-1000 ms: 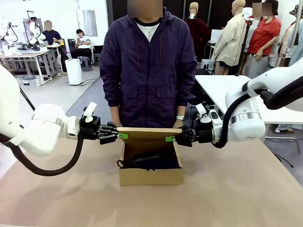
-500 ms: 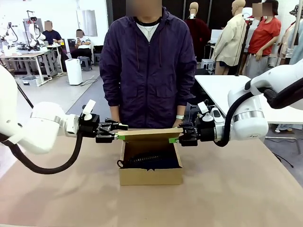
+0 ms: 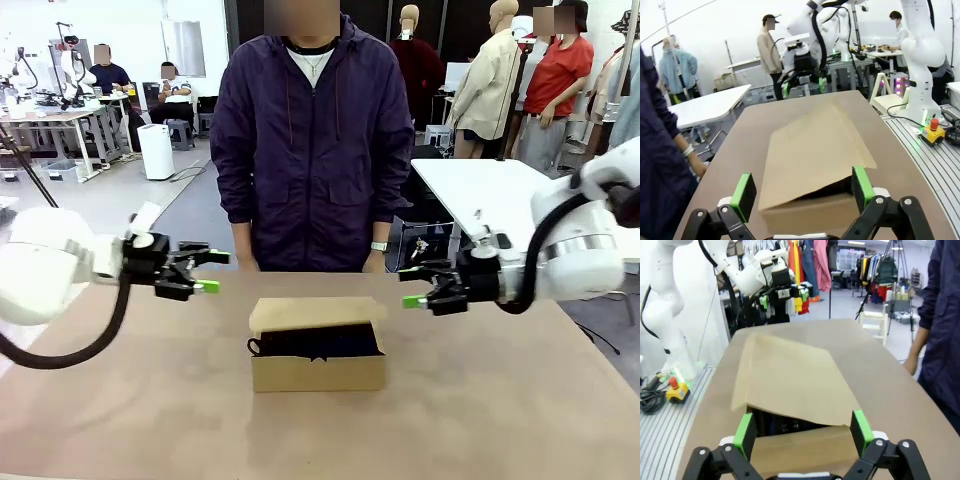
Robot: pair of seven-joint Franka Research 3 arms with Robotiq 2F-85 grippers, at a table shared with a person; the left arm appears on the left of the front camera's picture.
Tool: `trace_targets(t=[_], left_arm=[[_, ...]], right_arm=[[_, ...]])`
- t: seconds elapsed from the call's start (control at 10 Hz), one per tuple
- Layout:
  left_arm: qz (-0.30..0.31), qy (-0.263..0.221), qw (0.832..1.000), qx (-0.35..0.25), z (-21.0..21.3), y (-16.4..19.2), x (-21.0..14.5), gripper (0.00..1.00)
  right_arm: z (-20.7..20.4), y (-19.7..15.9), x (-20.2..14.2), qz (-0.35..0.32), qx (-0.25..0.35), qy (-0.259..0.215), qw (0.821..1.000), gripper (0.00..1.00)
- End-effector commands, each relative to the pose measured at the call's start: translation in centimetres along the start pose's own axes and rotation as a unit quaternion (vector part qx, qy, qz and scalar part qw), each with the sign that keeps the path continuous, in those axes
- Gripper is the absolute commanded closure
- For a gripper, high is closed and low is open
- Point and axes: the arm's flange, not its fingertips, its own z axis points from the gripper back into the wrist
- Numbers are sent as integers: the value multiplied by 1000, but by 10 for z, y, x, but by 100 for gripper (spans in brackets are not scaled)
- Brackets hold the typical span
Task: Pack the items into the box.
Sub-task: Close the Mailer Box.
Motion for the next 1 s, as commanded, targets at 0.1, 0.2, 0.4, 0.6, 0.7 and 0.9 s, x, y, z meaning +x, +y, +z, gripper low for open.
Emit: trace_targets(t=[0.1, 0.2, 0.4, 0.6, 0.7, 0.9], left_arm=[[19, -60, 996, 60, 17, 0, 19, 0], [1, -83, 994, 77, 2, 9, 19, 0], [-4, -112, 990, 87, -33, 28, 8, 0], [52, -58, 997, 1, -72, 41, -20, 0], [63, -28, 997, -36, -85, 42, -32, 0], [55, 14, 993, -101, -103, 36, -45, 0]], right_arm=[[32, -3, 18, -83, -97, -82, 988, 0], [17, -9, 24, -102, -110, -90, 985, 0], [-17, -18, 36, -87, -93, -119, 985, 0], [-61, -33, 32, -91, -45, -85, 991, 0], [-78, -40, 23, -91, -51, -49, 993, 0], [-107, -44, 5, -72, -40, 23, 996, 0]])
